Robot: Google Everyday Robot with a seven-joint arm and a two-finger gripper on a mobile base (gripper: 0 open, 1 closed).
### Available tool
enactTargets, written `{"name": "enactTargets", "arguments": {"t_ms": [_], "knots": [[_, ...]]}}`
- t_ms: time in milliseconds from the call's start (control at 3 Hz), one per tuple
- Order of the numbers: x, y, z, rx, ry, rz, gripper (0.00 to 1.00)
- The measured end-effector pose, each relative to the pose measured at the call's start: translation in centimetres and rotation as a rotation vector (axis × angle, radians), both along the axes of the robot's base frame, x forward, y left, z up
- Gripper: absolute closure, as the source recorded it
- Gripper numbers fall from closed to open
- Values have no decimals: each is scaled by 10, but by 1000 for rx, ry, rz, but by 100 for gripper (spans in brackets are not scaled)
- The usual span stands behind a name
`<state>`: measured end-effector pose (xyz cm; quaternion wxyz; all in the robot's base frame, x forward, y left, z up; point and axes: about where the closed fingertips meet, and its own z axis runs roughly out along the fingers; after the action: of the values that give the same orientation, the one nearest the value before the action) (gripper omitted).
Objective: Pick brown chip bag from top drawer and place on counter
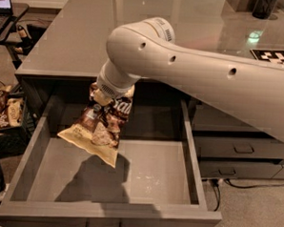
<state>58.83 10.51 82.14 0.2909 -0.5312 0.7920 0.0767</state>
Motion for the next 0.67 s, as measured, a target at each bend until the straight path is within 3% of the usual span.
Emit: {"name": "enactTargets", "arguments": {"t_ms": [667], "knots": [[11, -9, 89, -15, -133, 1, 100]]}}
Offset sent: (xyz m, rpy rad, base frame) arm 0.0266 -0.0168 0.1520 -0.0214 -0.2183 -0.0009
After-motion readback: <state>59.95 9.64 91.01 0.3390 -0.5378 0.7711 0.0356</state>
